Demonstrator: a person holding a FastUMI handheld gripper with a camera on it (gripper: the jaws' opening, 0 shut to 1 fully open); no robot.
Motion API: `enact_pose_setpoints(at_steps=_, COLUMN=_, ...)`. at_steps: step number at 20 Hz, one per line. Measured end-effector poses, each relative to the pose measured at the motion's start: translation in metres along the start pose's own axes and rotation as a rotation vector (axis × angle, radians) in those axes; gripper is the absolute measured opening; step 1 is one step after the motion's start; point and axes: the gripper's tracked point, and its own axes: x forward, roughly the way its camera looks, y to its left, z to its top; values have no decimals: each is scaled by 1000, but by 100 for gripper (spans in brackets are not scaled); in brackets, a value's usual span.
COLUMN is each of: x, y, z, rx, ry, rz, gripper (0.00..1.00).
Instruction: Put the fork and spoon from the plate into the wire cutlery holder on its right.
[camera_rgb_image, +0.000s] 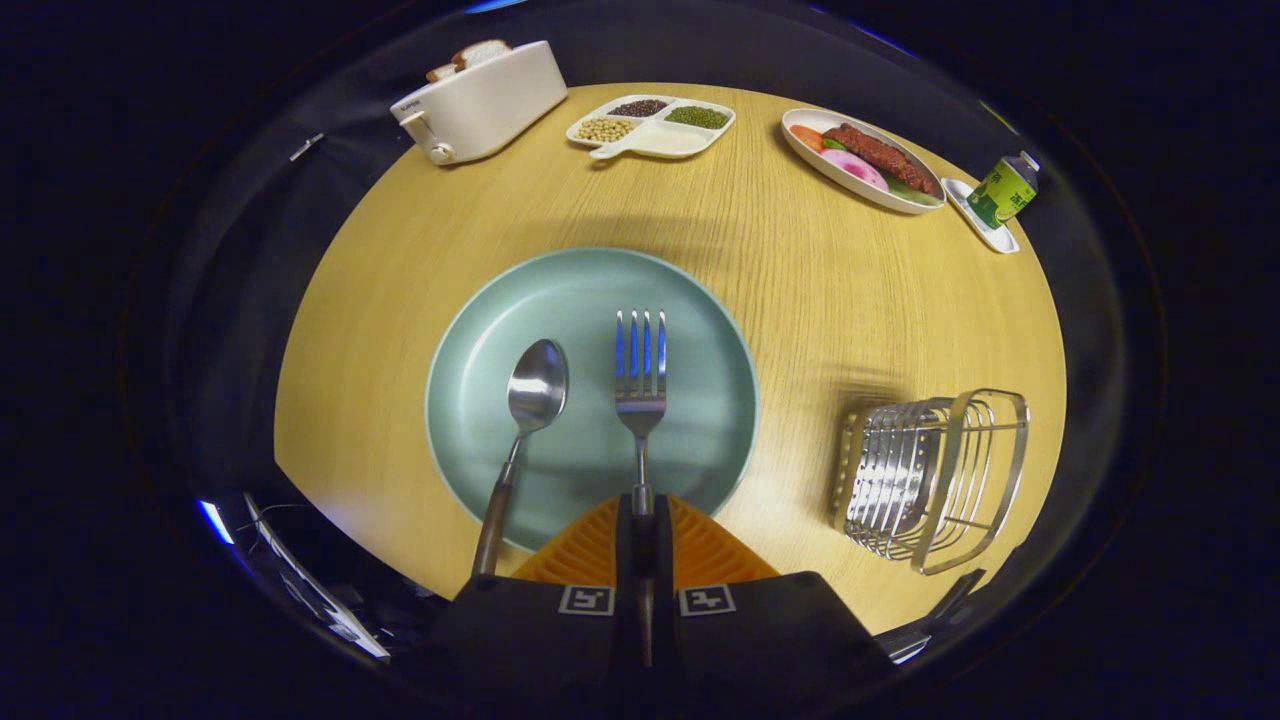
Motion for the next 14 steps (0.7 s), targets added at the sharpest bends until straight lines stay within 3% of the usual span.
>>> enact_pose_setpoints(at_steps=5, x=-57, y=-25, z=3, rx=-61, ry=-4, rz=40, gripper=8)
enact_pose_setpoints(at_steps=9, x=-100, y=-73, z=-6, rx=-201, ry=54, rz=-6, gripper=9)
enact_pose_setpoints(at_steps=14, x=-125, y=-112, z=-24, rx=-233, ry=168, rz=-8, gripper=9)
